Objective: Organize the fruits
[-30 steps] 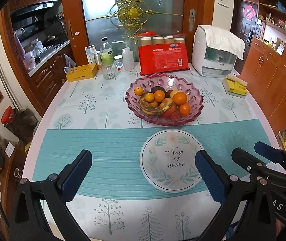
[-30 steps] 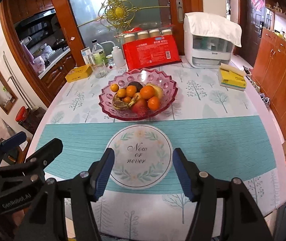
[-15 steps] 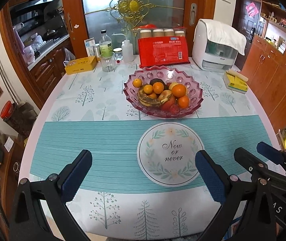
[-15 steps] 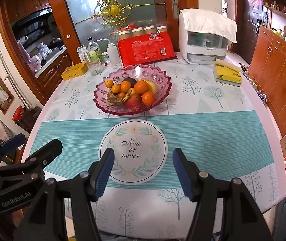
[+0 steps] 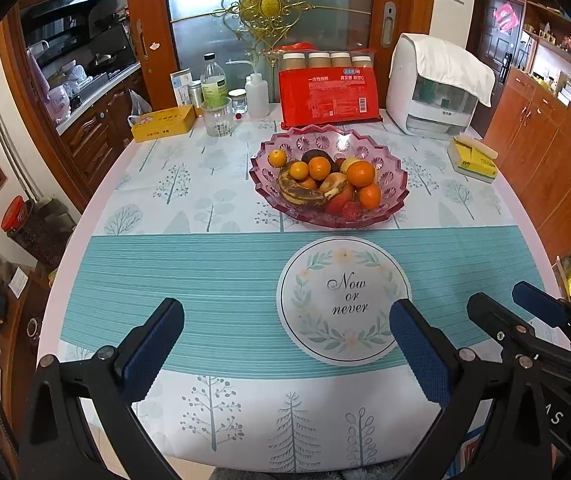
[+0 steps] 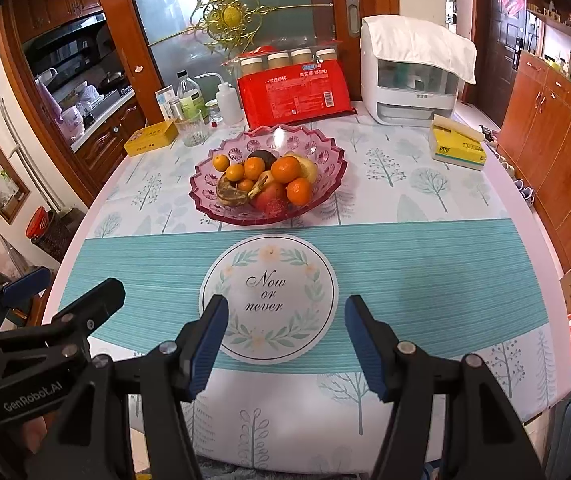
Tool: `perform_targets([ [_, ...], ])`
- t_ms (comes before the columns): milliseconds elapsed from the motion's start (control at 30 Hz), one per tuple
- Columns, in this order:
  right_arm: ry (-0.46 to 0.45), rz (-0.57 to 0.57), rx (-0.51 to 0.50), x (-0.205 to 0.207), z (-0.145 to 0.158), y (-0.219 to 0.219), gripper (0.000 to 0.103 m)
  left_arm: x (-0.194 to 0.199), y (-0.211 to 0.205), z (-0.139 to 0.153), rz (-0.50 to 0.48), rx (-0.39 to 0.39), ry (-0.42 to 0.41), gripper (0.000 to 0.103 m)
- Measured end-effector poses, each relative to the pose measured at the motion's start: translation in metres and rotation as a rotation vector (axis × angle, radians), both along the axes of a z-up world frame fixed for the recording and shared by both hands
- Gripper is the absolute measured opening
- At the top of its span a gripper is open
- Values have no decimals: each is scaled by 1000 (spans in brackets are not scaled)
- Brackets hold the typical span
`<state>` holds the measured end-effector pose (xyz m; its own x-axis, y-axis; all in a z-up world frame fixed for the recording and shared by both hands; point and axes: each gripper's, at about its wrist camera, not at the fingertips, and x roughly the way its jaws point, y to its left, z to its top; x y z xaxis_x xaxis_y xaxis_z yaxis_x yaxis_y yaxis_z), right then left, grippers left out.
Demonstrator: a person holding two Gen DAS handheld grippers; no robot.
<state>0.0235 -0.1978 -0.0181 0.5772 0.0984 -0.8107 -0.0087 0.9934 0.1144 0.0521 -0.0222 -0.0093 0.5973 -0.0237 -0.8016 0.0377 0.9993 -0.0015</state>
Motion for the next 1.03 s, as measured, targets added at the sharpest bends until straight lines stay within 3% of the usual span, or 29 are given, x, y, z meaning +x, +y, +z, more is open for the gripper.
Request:
perform_targets([
  [1033,5,3,3,-6,-5,1,61,-8,0,-4,2,-3,17,102],
])
